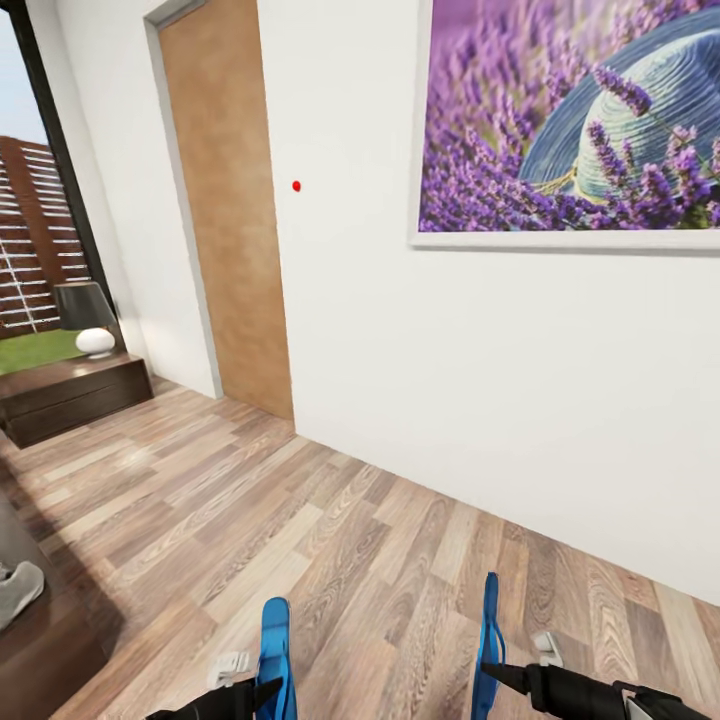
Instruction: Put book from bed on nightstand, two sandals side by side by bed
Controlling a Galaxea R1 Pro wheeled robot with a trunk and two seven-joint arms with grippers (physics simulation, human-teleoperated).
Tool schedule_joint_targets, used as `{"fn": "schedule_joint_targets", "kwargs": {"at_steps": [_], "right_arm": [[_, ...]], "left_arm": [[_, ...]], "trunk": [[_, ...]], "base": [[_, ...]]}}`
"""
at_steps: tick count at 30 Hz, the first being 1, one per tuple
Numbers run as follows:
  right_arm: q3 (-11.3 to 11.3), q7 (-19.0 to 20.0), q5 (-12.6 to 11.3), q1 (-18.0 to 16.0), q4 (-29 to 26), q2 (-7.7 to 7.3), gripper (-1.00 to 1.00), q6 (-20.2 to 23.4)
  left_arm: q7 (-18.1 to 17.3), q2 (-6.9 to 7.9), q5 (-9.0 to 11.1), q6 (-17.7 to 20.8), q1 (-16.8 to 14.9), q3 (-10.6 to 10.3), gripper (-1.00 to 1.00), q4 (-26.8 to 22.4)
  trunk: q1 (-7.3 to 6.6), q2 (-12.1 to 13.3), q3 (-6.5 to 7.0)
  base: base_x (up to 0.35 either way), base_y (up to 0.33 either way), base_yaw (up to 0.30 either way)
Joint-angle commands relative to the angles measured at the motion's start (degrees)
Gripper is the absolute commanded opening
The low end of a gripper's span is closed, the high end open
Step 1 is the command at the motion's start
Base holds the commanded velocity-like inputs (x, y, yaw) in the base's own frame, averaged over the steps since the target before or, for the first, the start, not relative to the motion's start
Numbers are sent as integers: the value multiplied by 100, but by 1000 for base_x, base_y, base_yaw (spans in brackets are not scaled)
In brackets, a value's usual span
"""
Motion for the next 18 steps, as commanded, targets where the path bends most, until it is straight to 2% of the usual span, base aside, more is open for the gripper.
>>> {"fn": "schedule_joint_targets", "kwargs": {"at_steps": [1, 18], "right_arm": [[36, 20, -59, -2, -3, -2, -100, 37], [36, 20, -60, -2, -3, -2, -100, 38]], "left_arm": [[-22, 1, 21, 15, -6, 10, -100, 7], [-22, -1, 21, 15, -5, 10, -100, 7]], "trunk": [[-1, -3, -3], [-1, -3, 45]], "base": [[0, 0, 270], [0, 0, 270]]}}
